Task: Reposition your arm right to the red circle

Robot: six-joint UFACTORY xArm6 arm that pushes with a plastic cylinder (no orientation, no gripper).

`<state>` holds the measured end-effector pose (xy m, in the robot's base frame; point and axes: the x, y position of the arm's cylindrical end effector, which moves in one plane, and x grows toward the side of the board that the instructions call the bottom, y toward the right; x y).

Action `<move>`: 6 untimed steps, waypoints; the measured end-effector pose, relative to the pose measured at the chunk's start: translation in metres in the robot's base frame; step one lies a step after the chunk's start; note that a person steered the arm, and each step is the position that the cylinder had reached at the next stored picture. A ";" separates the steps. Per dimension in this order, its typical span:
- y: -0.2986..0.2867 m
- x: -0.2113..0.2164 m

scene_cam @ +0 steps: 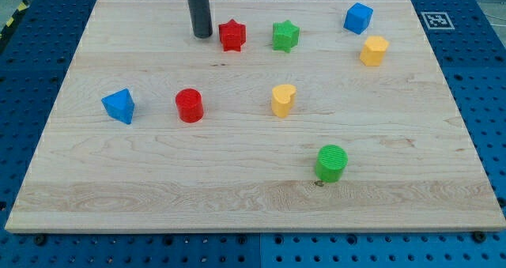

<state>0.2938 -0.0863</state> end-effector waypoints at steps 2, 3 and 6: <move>0.015 0.065; 0.015 0.095; 0.020 0.121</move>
